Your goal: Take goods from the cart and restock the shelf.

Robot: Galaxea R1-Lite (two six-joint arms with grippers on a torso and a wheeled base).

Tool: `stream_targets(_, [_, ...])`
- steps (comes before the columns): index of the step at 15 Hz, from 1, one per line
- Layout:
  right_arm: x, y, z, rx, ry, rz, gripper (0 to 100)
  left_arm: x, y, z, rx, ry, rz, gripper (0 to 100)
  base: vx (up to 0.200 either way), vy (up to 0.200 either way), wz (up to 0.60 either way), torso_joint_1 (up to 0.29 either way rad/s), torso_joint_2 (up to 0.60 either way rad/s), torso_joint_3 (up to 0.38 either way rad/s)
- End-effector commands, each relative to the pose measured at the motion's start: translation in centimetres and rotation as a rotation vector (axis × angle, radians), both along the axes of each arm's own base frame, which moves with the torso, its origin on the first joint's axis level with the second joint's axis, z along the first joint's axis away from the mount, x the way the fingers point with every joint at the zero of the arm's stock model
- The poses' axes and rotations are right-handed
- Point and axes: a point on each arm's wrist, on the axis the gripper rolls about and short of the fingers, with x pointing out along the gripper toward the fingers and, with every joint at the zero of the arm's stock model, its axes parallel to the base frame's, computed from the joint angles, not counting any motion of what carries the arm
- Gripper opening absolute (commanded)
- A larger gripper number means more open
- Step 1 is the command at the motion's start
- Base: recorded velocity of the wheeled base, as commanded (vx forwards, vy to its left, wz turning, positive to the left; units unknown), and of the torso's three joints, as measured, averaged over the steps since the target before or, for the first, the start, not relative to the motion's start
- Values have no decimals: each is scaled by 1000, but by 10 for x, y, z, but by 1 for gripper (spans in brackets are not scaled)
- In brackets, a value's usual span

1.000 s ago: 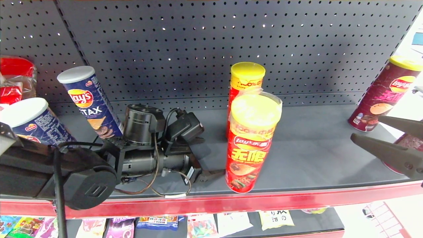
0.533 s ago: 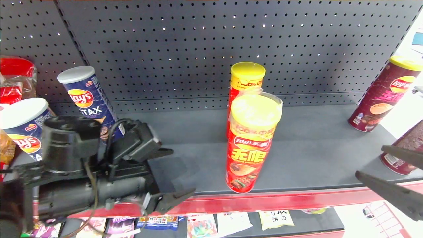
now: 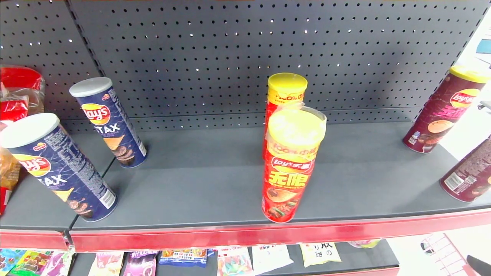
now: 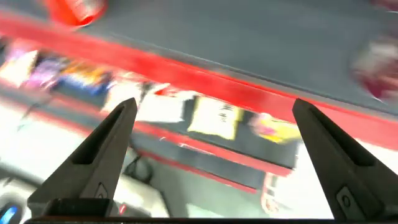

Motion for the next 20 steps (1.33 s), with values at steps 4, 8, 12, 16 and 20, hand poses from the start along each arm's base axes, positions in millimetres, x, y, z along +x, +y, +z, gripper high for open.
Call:
stream_targets(4, [-10, -12, -17, -3, 54, -482, 100, -46, 2, -31, -101, -106, 595, 100, 0, 0, 0, 0, 0, 0])
stream_targets(8, [-45, -8, -73, 26, -169, -248, 100, -69, 3, -67, -98, -296, 581, 100, 0, 0, 0, 0, 0, 0])
stream_targets(12, [-50, -9, -103, 52, -389, -297, 100, -30, 2, -77, -150, -622, 502, 100, 0, 0, 0, 0, 0, 0])
stream_targets(16, [-50, -8, -110, 101, -316, -277, 100, -22, 3, -86, -128, -689, 507, 100, 0, 0, 0, 0, 0, 0])
stream_targets(20, [-50, -8, -110, 118, -315, -264, 100, -22, 3, -86, -94, -701, 489, 100, 0, 0, 0, 0, 0, 0])
